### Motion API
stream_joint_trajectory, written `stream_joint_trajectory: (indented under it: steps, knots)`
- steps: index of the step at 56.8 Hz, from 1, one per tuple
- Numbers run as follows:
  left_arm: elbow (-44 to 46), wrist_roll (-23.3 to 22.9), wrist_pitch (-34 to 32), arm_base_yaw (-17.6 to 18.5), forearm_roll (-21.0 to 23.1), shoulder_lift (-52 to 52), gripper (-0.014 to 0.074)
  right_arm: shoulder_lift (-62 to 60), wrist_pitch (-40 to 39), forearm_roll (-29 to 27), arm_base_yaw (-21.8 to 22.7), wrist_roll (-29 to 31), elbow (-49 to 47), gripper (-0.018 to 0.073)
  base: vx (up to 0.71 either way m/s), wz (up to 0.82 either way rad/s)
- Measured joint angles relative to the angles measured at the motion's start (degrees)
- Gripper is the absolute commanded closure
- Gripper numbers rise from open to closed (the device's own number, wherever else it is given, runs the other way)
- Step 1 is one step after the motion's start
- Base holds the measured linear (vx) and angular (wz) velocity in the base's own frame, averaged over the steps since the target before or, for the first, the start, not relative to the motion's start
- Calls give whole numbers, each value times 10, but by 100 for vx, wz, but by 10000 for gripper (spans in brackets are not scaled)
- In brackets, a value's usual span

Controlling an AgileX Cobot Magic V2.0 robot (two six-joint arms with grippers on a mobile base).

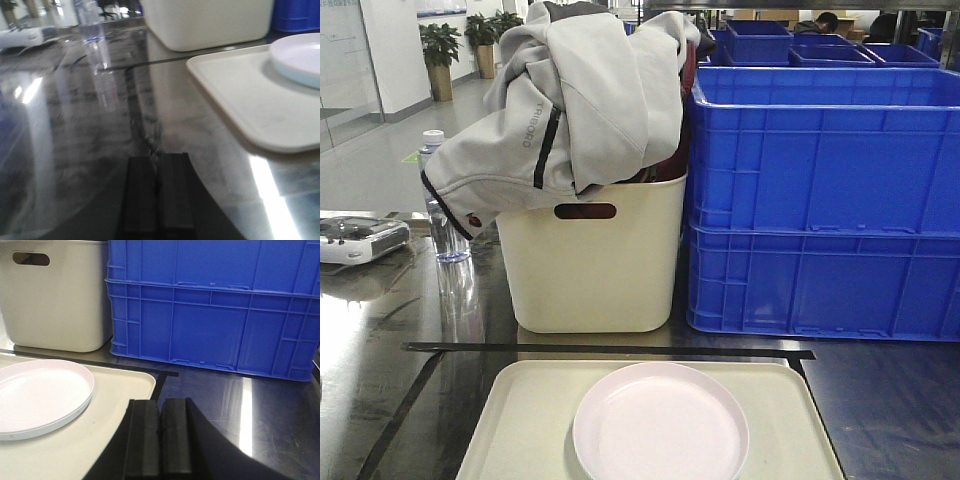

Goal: Grab plate from conveyor and place on tray

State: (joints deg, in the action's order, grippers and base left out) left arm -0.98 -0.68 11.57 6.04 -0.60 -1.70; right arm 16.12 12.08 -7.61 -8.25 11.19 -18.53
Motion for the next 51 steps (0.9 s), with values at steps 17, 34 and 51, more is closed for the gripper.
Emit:
stream_joint_trajectory:
  steps: [17, 34, 51]
  knots:
    - [-5, -23, -6, -14, -1, 21, 594, -2, -1, -1, 0, 0, 0, 568, 0, 0]
    - [-5, -23, -6, -14, -2, 22, 594, -2, -1, -2, 0, 0, 0, 568, 0, 0]
    - [-5, -23, -6, -14, -2, 22, 594, -2, -1, -2, 0, 0, 0, 568, 0, 0]
